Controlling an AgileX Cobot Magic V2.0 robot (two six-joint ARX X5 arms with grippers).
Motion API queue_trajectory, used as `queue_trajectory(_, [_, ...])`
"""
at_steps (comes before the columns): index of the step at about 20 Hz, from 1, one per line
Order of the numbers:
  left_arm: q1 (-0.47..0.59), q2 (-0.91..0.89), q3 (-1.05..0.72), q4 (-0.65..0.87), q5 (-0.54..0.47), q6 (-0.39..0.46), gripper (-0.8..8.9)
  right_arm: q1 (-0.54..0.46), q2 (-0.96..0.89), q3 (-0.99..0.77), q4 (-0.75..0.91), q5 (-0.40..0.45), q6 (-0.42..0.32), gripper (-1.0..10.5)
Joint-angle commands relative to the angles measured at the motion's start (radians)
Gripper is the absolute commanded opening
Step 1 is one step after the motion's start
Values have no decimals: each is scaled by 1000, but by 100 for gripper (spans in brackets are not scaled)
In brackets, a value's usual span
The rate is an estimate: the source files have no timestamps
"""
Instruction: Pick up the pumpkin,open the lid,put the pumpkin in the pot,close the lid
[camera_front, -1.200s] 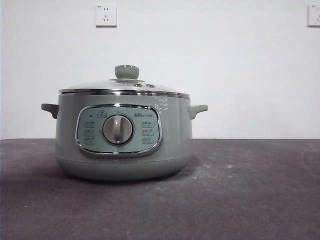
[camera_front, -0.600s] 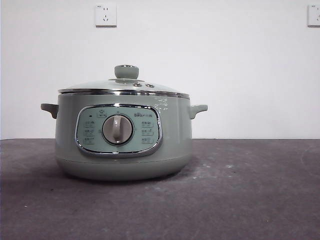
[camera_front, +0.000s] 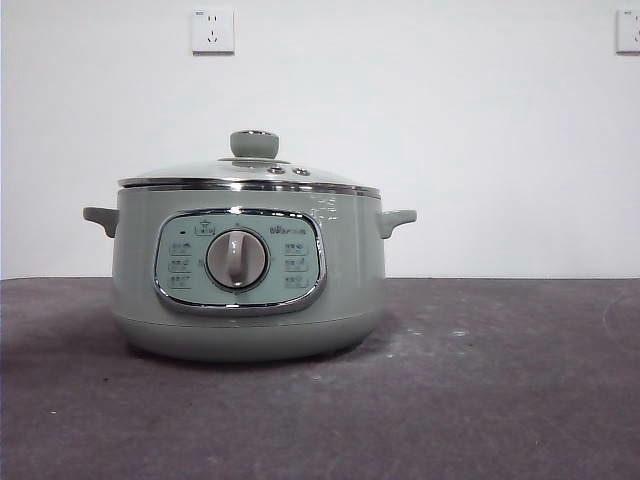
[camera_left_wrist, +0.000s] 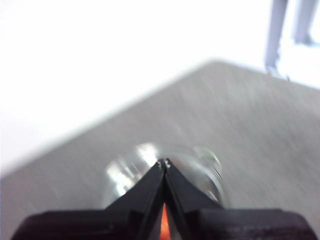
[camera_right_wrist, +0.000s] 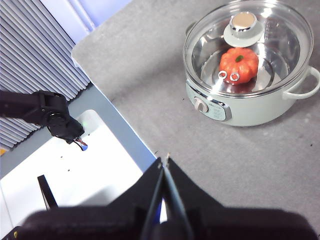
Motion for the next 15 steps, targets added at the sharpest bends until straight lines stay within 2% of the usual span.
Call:
queue_trajectory(1, [90,-109,-177,212,5,-5,-3,2,-20,-1,-16,0,-2,1])
queue_trajectory(4, [182,-285,-466,472,-43,-7,-3,2,-45,-1,-16,0,-2,1])
queue_trajectory(6, [208,-386,-637,555,-105,-7,-3,2,-61,-1,-16,0,-2,1])
queue_trajectory(10, [212,-558,-903,575,-233,-8,-3,2,-92,-1,-16,0,-2,1])
queue_trajectory(15, [216,-740,-1138,575,-260,-14,-3,2,-119,-1,-16,0,-2,1])
